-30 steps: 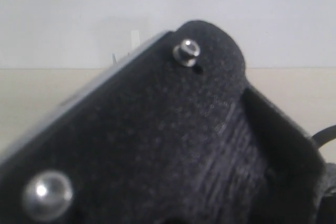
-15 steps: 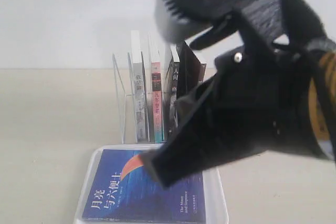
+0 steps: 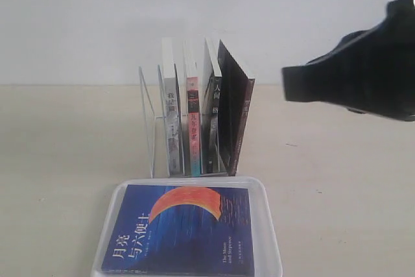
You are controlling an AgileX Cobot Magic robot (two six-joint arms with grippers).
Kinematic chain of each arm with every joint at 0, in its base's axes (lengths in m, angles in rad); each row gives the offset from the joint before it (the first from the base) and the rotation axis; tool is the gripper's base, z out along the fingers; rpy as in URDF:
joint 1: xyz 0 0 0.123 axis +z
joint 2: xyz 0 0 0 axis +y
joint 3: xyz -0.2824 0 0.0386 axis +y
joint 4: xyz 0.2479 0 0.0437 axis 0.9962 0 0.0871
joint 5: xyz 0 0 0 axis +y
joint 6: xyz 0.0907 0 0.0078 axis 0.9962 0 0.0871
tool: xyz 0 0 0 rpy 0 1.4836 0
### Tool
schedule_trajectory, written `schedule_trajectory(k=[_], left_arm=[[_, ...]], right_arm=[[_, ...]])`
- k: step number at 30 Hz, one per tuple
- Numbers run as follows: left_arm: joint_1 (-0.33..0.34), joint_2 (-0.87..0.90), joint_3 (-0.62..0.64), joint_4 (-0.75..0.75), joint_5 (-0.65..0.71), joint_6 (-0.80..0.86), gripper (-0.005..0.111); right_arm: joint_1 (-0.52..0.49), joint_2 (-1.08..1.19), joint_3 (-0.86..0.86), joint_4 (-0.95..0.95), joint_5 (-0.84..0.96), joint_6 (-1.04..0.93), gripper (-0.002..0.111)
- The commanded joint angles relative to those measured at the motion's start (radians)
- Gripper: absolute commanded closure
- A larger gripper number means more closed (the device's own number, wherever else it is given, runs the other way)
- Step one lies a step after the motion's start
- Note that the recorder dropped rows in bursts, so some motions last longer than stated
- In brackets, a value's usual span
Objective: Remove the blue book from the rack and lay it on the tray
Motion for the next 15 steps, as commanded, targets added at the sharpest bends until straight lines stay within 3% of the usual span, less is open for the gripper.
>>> schedule_trajectory(k=[1,7,15], left_arm=[[0.003,0.003,-0.004,-0.01,-0.007,-0.008,0.103],[0.003,0.003,-0.004,-0.01,-0.007,-0.008,0.103],[0.003,0.003,-0.004,-0.01,-0.007,-0.008,0.103]], right_arm=[[-0.141,-0.127,0.153,0.001,-0.193,0.022,0.108],[-0.339,-0.375,0.424,0.017,-0.454,0.022,0.108],[-0.53,-0.672,0.689,0.017,-0.591,0.049,0.108]])
